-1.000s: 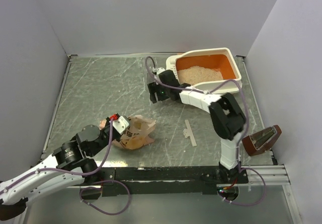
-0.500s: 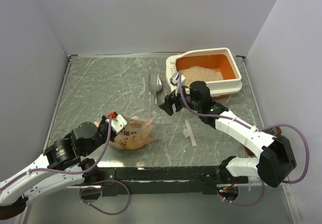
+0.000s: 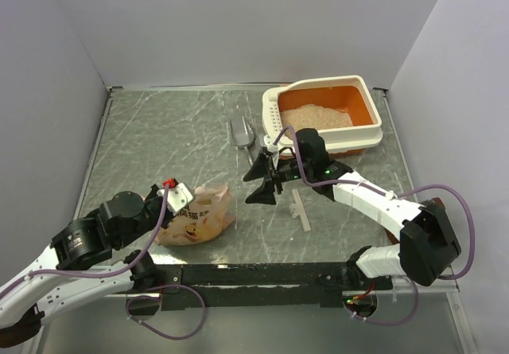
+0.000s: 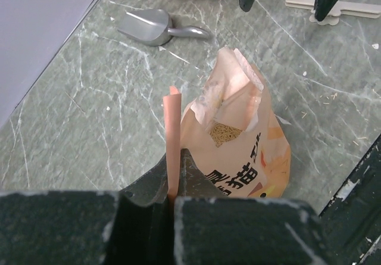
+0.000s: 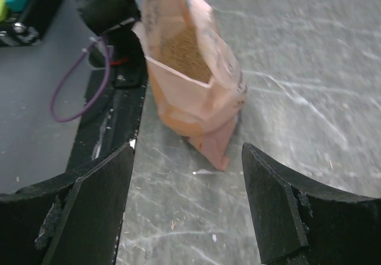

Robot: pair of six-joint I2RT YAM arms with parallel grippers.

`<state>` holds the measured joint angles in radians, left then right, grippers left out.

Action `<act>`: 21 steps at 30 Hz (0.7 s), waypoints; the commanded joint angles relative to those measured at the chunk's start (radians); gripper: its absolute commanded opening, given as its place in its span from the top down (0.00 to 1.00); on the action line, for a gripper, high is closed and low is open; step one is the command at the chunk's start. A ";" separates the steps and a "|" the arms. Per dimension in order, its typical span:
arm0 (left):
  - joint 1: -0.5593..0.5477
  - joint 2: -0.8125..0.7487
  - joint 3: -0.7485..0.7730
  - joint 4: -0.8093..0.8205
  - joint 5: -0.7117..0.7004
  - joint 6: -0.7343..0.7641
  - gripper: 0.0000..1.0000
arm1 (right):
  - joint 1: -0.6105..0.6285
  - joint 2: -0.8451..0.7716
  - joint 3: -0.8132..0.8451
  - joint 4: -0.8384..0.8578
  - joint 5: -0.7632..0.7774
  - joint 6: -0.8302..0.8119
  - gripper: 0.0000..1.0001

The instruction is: Fill the litter box with clean litter

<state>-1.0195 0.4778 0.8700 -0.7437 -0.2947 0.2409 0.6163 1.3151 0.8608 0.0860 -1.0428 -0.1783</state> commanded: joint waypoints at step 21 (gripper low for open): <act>0.004 -0.027 0.093 0.139 -0.007 -0.009 0.99 | 0.134 0.285 0.178 0.322 -0.117 0.123 0.20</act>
<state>-1.0195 0.4751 0.8829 -0.7734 -0.2749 0.2382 0.7227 1.5620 0.9733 0.2699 -1.1084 -0.0879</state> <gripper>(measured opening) 0.046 0.796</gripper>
